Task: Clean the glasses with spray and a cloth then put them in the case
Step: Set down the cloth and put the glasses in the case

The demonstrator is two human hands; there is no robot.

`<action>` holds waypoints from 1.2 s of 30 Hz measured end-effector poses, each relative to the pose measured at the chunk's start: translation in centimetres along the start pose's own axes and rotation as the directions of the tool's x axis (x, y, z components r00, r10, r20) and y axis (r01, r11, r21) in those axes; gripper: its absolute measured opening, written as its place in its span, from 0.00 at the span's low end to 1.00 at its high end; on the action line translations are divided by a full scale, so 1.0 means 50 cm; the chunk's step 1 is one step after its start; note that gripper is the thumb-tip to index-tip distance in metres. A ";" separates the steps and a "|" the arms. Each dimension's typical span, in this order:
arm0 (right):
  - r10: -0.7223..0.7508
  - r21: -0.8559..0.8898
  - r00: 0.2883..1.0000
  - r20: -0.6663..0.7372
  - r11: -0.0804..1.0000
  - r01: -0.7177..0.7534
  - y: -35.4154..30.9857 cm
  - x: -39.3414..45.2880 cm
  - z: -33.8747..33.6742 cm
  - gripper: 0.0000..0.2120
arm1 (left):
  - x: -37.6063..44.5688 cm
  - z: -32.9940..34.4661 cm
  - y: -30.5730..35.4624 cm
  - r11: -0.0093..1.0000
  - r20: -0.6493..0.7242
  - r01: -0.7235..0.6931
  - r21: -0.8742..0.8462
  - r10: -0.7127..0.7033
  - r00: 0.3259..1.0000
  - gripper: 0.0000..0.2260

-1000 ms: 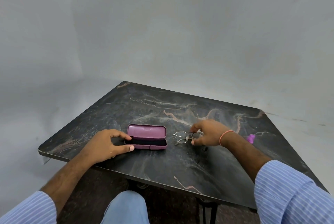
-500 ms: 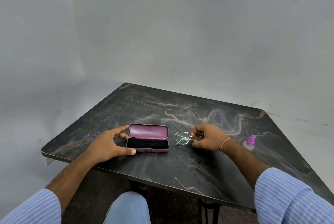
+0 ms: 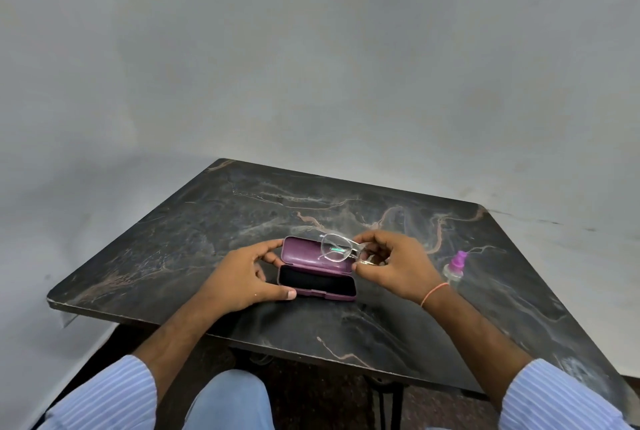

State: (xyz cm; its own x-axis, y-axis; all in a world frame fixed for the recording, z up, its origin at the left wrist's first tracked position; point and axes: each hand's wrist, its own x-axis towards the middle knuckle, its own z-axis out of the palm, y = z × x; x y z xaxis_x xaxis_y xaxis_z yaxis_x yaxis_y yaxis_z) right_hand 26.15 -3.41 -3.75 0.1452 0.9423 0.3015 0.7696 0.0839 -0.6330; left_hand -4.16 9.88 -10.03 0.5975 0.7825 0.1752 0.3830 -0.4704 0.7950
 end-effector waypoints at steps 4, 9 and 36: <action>-0.065 -0.157 0.998 0.026 0.985 0.068 0.003 -0.025 0.014 0.19 | 0.024 0.053 0.025 0.999 0.038 -0.031 -0.008 0.031 0.999 0.51; -0.118 -0.264 0.992 0.048 0.956 0.127 0.031 -0.046 0.020 0.19 | 0.038 0.094 0.042 1.000 0.071 -0.022 -0.004 0.023 0.997 0.52; -0.261 -0.469 0.965 -0.033 0.857 0.216 0.087 -0.094 0.076 0.23 | 0.042 0.109 0.040 0.997 0.061 -0.061 0.056 0.057 0.997 0.48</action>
State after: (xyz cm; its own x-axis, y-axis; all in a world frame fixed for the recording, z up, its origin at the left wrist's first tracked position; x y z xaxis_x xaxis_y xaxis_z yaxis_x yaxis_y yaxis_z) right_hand 26.47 -6.23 -10.62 -0.0408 0.8766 0.4795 0.9820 0.1239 -0.1429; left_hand 1.70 8.37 -11.23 0.6600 0.7282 0.1848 0.3849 -0.5390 0.7492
